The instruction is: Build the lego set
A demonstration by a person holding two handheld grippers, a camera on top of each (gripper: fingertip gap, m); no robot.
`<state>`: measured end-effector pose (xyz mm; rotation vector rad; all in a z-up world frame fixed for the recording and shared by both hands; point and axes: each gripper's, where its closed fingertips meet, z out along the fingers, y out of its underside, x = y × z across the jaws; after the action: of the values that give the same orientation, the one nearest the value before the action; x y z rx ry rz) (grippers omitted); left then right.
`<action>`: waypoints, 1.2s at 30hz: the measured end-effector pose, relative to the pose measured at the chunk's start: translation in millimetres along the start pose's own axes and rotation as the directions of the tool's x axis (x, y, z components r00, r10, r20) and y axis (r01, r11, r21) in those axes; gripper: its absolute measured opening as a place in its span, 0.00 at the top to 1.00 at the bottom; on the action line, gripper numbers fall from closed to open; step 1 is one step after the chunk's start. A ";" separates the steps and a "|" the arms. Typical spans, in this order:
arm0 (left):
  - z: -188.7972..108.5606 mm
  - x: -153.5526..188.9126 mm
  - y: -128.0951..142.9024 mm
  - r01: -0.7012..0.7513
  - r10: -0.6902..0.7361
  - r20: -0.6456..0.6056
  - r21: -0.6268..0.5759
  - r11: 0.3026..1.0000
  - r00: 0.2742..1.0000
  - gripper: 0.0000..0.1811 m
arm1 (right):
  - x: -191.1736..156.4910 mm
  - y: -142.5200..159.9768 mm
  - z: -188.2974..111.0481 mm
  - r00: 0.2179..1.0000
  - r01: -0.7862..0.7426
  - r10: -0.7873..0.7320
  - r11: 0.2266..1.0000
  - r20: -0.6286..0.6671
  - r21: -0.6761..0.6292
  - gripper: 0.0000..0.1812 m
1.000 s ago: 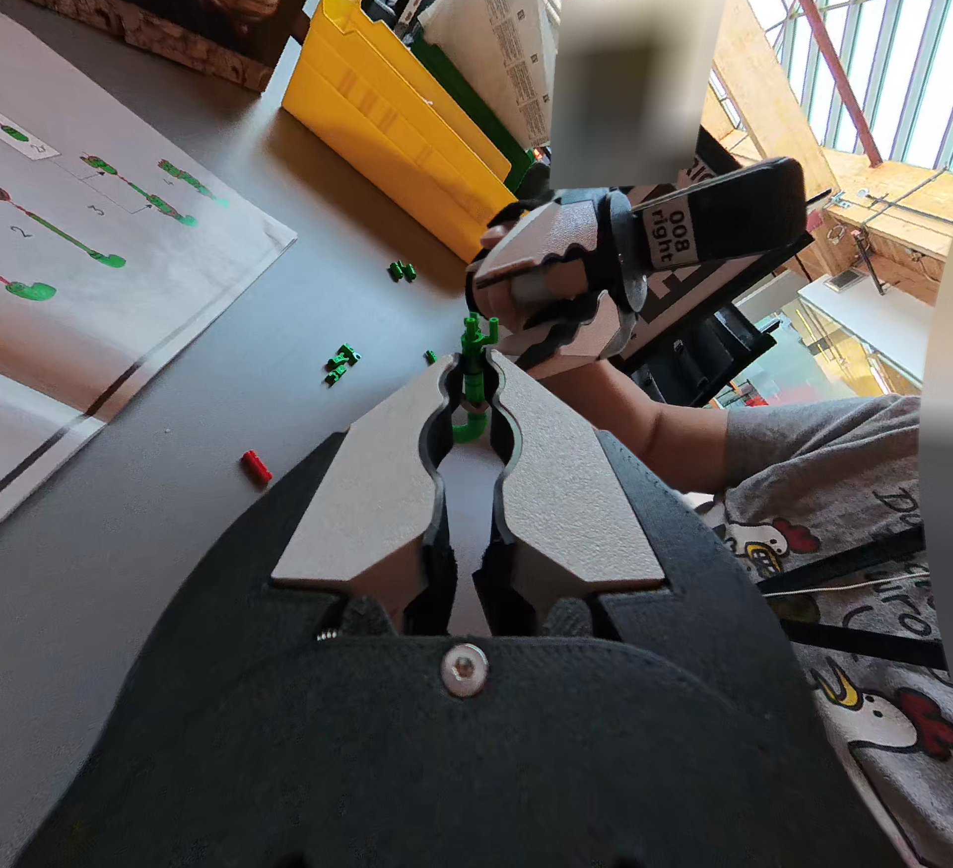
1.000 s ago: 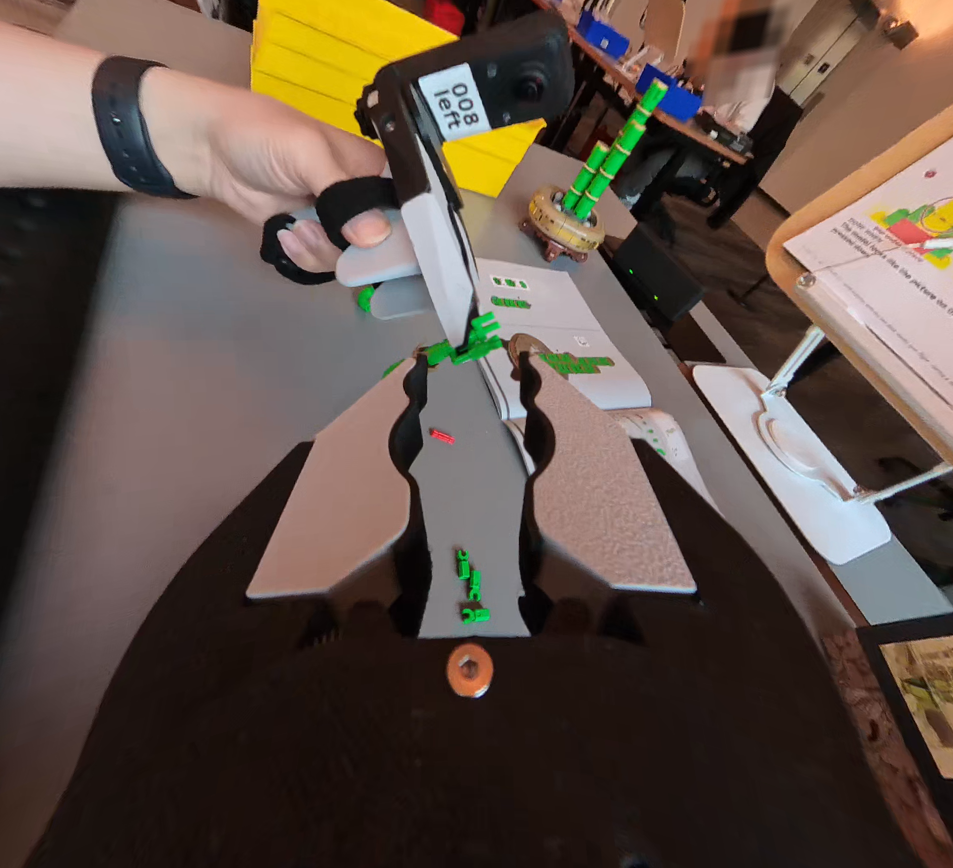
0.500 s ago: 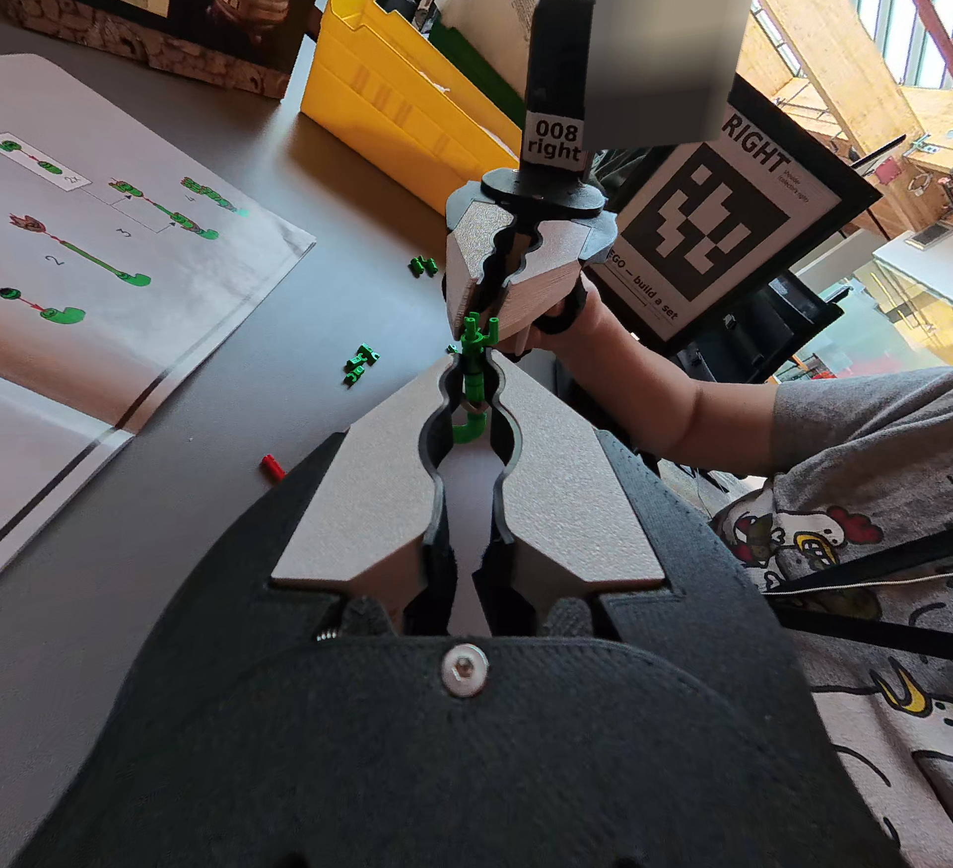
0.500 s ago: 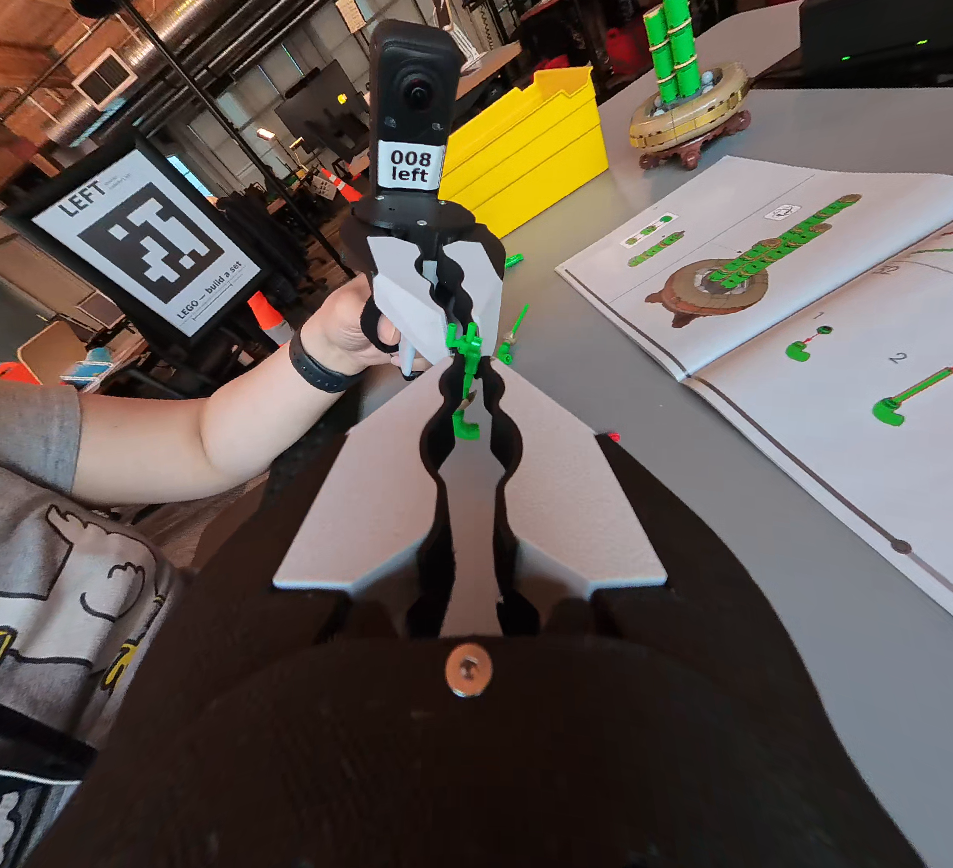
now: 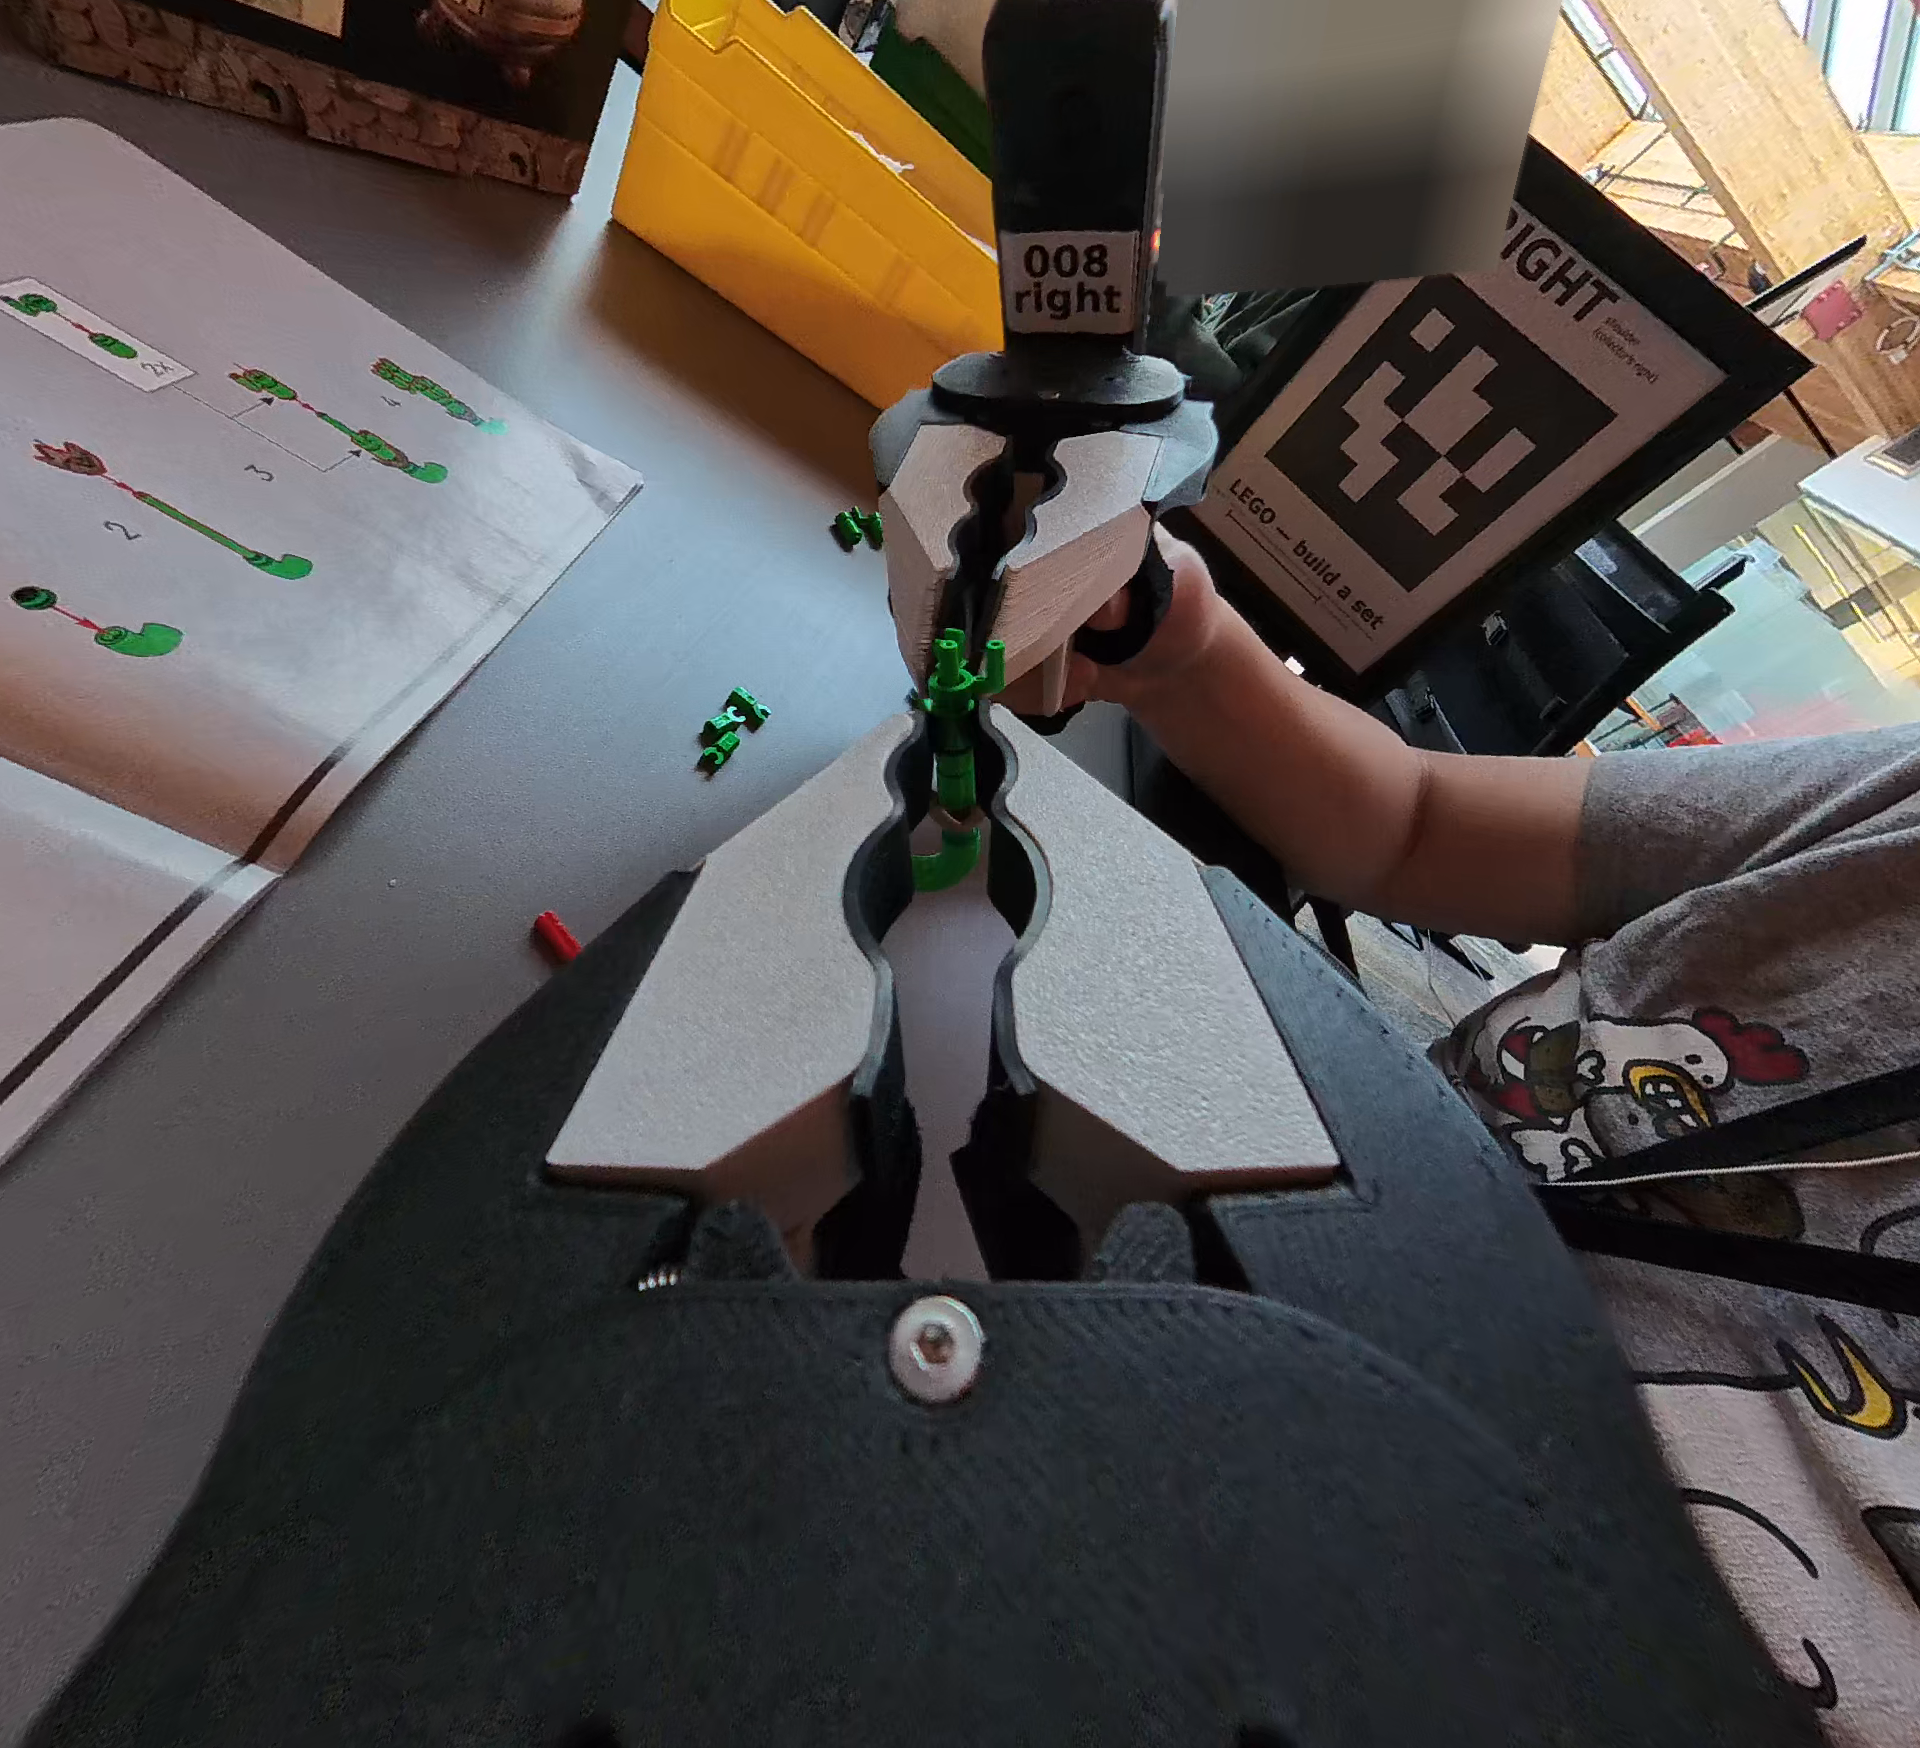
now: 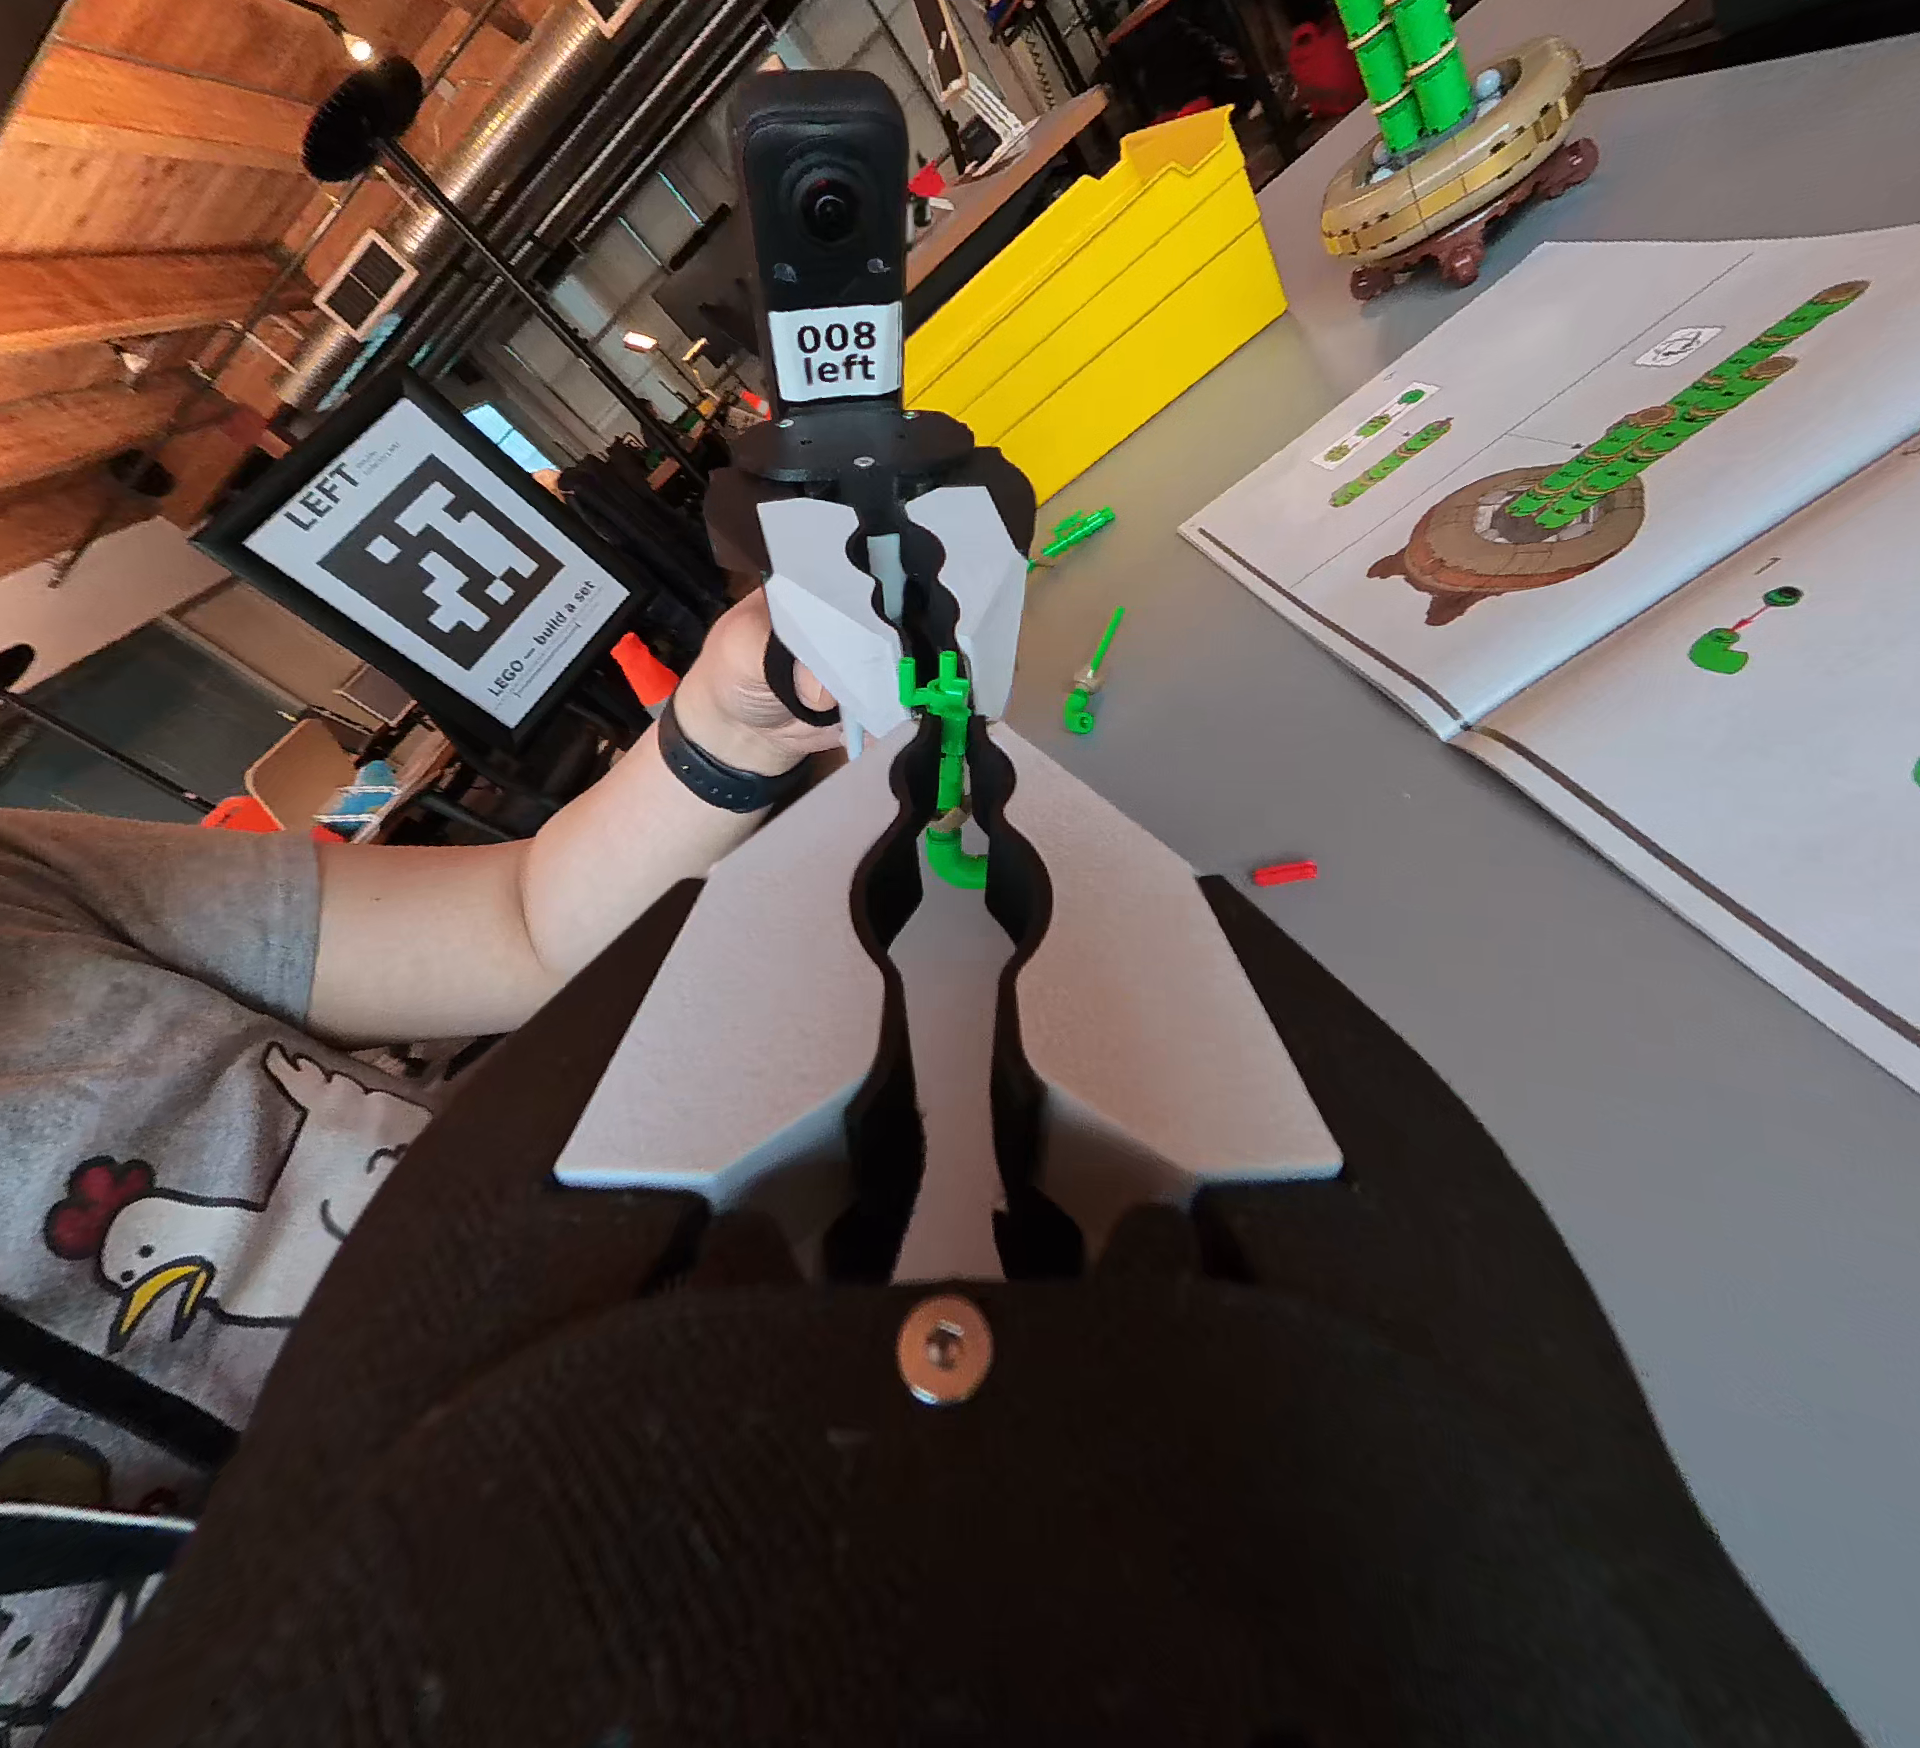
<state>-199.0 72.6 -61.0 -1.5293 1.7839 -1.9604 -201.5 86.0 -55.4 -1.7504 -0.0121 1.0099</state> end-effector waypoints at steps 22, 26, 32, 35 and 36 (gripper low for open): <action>-3.3 21.3 -1.6 0.135 -0.133 -0.185 -0.001 0.991 0.974 0.97 | -32.3 -3.9 -10.1 0.515 0.827 -0.840 0.539 -0.170 -0.158 0.77; -0.6 25.1 5.8 0.136 -0.143 -0.196 -0.050 0.989 0.970 0.97 | -27.3 5.2 -8.8 0.398 0.863 -0.902 0.429 -0.165 -0.265 0.80; 2.4 26.1 12.2 0.138 -0.153 -0.198 -0.088 0.987 0.968 0.97 | -23.7 12.1 -8.3 0.341 0.873 -0.929 0.369 -0.141 -0.318 0.83; 3.7 27.0 14.5 0.139 -0.157 -0.204 -0.101 0.985 0.966 0.97 | -22.9 16.1 -6.9 0.332 0.873 -0.935 0.355 -0.124 -0.334 0.83; 4.1 27.1 14.9 0.140 -0.159 -0.206 -0.104 0.985 0.966 0.97 | -23.0 17.0 -6.8 0.333 0.873 -0.935 0.354 -0.119 -0.336 0.84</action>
<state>-217.6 47.8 -57.4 -1.5762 1.9109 -2.2210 -219.5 62.8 -54.0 -1.6529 -0.8870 -0.1451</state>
